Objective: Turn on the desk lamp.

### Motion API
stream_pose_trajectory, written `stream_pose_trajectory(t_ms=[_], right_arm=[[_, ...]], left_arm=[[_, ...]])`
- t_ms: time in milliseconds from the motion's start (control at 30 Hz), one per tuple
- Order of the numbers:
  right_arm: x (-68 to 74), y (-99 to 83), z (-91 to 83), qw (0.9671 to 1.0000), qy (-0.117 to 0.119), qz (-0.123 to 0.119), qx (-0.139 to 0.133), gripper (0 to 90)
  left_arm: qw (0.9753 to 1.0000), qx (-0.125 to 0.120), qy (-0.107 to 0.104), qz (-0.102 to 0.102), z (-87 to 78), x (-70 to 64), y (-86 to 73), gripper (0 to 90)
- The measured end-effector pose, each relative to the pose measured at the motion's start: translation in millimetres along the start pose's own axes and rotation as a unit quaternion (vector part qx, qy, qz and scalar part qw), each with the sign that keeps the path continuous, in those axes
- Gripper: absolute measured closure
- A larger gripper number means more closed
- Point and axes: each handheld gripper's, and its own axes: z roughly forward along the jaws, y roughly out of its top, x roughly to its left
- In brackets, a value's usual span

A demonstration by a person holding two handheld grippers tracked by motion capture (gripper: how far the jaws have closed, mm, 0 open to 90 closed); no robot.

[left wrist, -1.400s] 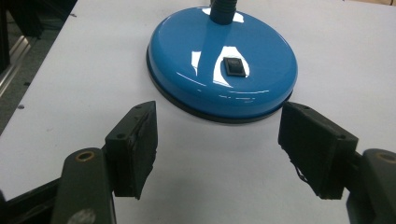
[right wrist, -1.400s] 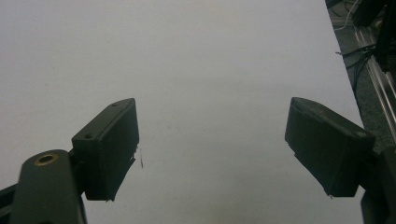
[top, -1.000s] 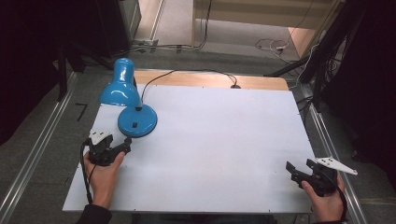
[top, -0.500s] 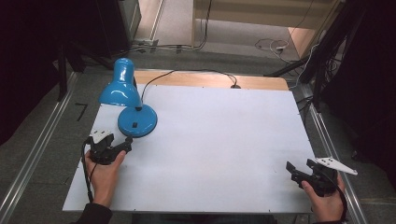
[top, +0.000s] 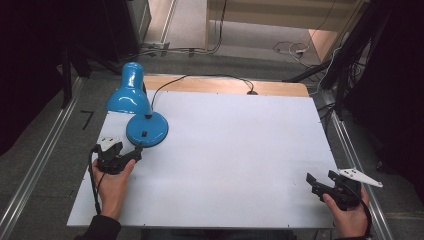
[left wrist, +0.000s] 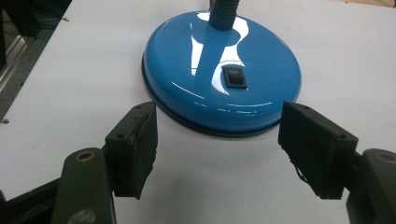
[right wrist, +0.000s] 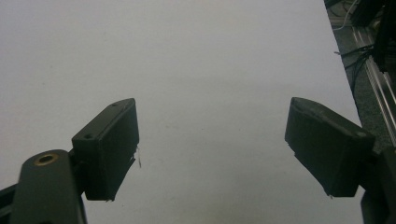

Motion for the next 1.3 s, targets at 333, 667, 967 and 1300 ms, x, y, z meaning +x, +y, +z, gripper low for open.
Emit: stream_pose_trajectory(t_ms=[333, 667, 967, 1300], right_arm=[[0.2, -0.1, 0.2, 1.0000, 0.000, 0.000, 0.001, 16.2], [0.2, 0.0, 0.5, 1.0000, 0.001, 0.000, 0.000, 16.2], [0.2, 0.3, 0.9, 1.0000, 0.000, -0.002, 0.000, 16.2], [-0.3, 0.1, 0.8, 1.0000, 0.000, 0.000, 0.000, 16.2]], left_arm=[[1.0000, -0.002, -0.002, 0.004, 3.8, -3.0, 3.0, 29.6], [1.0000, -0.006, -0.004, 0.002, 8.0, -4.0, 6.0, 31.5], [0.9997, -0.010, 0.004, 0.022, 6.8, -7.2, 10.9, 32.7], [0.9996, -0.012, -0.003, 0.024, 13.5, -12.0, 17.2, 34.0]])
